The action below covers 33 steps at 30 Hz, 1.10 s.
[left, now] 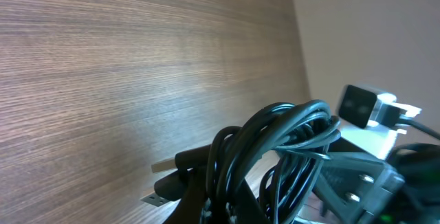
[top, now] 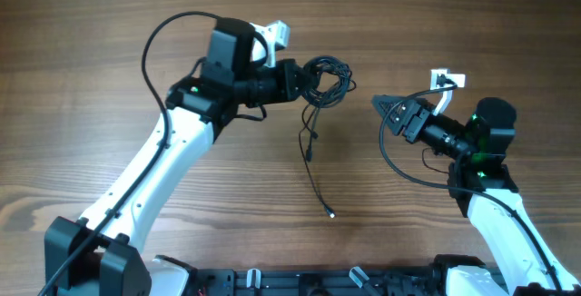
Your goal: Untangle cables
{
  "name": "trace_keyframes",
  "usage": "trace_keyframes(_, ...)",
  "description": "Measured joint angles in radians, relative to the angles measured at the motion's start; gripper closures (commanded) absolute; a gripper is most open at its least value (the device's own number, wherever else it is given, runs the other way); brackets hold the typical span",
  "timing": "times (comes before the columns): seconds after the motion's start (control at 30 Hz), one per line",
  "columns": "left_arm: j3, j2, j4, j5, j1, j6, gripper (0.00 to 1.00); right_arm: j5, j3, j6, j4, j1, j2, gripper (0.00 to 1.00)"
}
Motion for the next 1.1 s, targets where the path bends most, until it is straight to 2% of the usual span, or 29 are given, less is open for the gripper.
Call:
trace_keyframes(0.07, 0.000, 0.000, 0.000, 0.024, 0.019, -0.002, 0.96, -0.018, 0.000, 0.005, -0.001, 0.005, 0.000, 0.33)
trace_keyframes(0.17, 0.000, 0.000, 0.011, -0.011, 0.021, -0.072, 0.96, -0.058, 0.000, 0.013, -0.001, 0.056, 0.000, 0.04)
trace_keyframes(0.2, 0.000, 0.000, 0.021, -0.053, 0.017, -0.130, 0.96, -0.059, 0.000, 0.009, 0.000, 0.085, 0.000, 0.00)
trace_keyframes(0.33, 0.000, 0.000, 0.059, -0.241, -0.022, -0.335, 0.96, 0.029, 0.000, -0.095, 0.010, 0.209, 0.000, 0.00)
trace_keyframes(0.5, 0.000, 0.000, 0.076, -0.447, -0.132, -0.484, 0.96, 0.303, 0.000, -0.253, 0.042, 0.345, 0.000, 0.00)
trace_keyframes(0.53, 0.000, 0.000, 0.078, -0.479, -0.150, -0.504, 0.96, 0.340, 0.000, -0.276, 0.049, 0.369, 0.000, 0.02)
trace_keyframes(0.6, 0.000, 0.000, 0.082, -0.534, -0.190, -0.537, 0.96, 0.426, 0.000, -0.320, 0.053, 0.423, 0.000, 0.14)
trace_keyframes(0.7, 0.000, 0.000, 0.126, -0.574, -0.224, -0.565, 0.96, 0.519, 0.000, -0.361, 0.060, 0.478, 0.005, 0.41)
trace_keyframes(0.73, 0.000, 0.000, 0.139, -0.579, -0.229, -0.573, 0.96, 0.535, 0.000, -0.370, 0.065, 0.487, 0.014, 0.54)
trace_keyframes(0.77, 0.000, 0.000, 0.152, -0.585, -0.232, -0.587, 0.96, 0.550, 0.000, -0.376, 0.068, 0.494, 0.029, 0.76)
trace_keyframes(0.8, 0.000, 0.000, 0.155, -0.589, -0.234, -0.598, 0.96, 0.563, 0.000, -0.383, 0.068, 0.496, 0.051, 0.92)
trace_keyframes(0.83, 0.000, 0.000, 0.155, -0.593, -0.235, -0.604, 0.96, 0.569, 0.000, -0.384, 0.067, 0.497, 0.068, 0.96)
trace_keyframes(0.97, 0.000, 0.000, 0.151, -0.600, -0.230, -0.544, 0.96, 0.530, 0.000, -0.281, 0.066, 0.496, 0.077, 0.96)
trace_keyframes(1.1, 0.000, 0.000, 0.121, -0.664, -0.214, -0.261, 0.96, 0.332, 0.000, -0.178, 0.059, 0.456, 0.013, 0.96)
